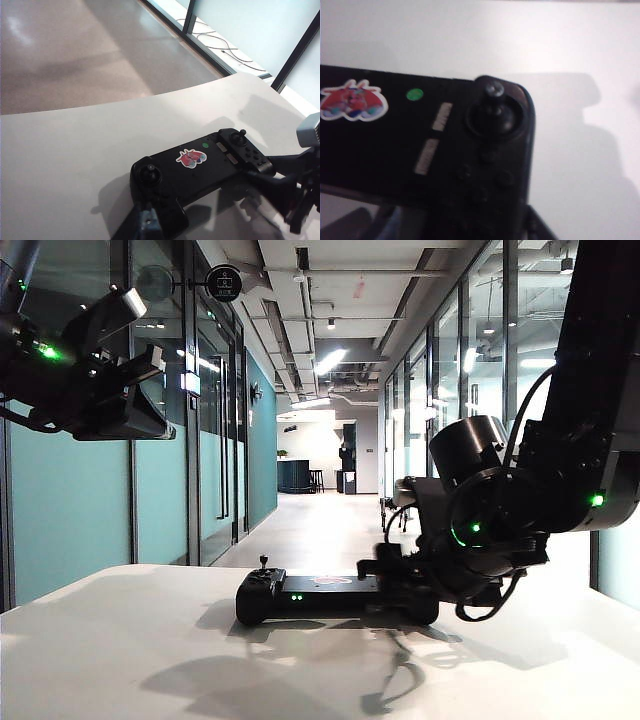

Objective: Push the left joystick on the remote control sitting on the white table backward to make the robot dog back up in a straight line until it returns close to you.

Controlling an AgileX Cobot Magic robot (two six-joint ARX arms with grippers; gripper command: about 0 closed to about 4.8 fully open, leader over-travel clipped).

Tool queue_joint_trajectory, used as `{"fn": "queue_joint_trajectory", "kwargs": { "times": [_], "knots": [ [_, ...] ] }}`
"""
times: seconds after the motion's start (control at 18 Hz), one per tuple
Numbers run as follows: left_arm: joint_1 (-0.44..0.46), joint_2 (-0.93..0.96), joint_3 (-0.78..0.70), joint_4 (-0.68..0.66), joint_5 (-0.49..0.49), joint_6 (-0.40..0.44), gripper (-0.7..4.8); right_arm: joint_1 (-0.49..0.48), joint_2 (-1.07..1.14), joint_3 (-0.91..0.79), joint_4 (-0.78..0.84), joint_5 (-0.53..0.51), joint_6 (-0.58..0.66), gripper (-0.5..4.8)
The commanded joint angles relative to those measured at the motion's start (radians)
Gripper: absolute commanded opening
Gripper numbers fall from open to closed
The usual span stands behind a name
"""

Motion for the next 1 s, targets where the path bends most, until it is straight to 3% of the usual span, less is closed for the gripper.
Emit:
{"fn": "queue_joint_trajectory", "kwargs": {
  "times": [0.06,0.39,0.5,1.0],
  "knots": [
    [-0.002,-0.002,0.004,0.008,0.006,0.004,-0.06,0.002,-0.002,0.004,0.008,-0.005,0.004,2.37],
    [-0.002,-0.003,0.004,0.008,0.007,0.004,-0.06,0.002,-0.002,0.004,0.009,-0.004,0.004,2.04],
    [-0.002,-0.002,0.004,0.008,0.024,0.004,-0.06,0.002,-0.002,0.004,0.016,-0.004,0.004,1.69],
    [-0.002,-0.002,0.004,0.009,0.024,0.005,-0.06,0.035,-0.005,0.004,0.021,0.174,0.005,1.69]
  ]
}}
